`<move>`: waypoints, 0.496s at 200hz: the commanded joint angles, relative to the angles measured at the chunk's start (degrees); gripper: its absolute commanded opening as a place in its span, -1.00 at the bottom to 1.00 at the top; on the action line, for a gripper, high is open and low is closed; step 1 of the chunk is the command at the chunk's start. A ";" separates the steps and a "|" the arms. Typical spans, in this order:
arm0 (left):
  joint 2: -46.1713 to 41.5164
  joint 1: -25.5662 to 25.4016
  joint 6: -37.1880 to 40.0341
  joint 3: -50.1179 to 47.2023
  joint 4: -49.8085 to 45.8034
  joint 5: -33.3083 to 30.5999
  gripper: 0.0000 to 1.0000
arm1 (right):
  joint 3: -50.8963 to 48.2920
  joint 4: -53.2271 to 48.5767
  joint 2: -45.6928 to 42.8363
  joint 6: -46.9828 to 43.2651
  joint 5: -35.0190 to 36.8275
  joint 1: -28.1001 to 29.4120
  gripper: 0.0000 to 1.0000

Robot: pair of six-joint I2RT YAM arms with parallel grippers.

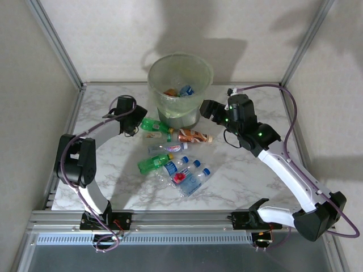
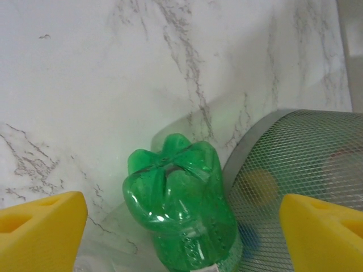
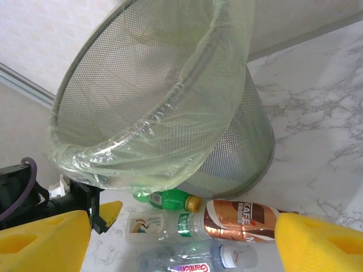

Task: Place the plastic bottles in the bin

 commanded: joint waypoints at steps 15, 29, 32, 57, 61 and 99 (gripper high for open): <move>2.78 -0.65 -1.65 1.34 0.33 0.30 0.74 | -1.16 -0.06 -1.08 1.25 1.83 0.30 0.69; 3.45 -0.90 -1.79 1.60 0.60 0.47 0.74 | -1.27 -0.24 -1.14 1.23 2.04 0.31 0.69; 3.66 -0.96 -1.79 1.68 0.68 0.54 0.74 | -1.28 -0.32 -1.13 1.23 2.04 0.31 0.69; 5.09 -1.53 -1.68 2.31 0.76 0.92 0.70 | -1.21 -0.62 -1.10 1.24 2.12 0.30 0.69; 5.37 -1.62 -1.72 2.39 0.81 0.99 0.69 | -1.24 -0.58 -1.02 1.23 2.17 0.32 0.69; 7.17 -1.98 -2.23 2.46 1.50 1.47 0.67 | -1.16 -0.74 -0.83 1.23 2.17 0.33 0.69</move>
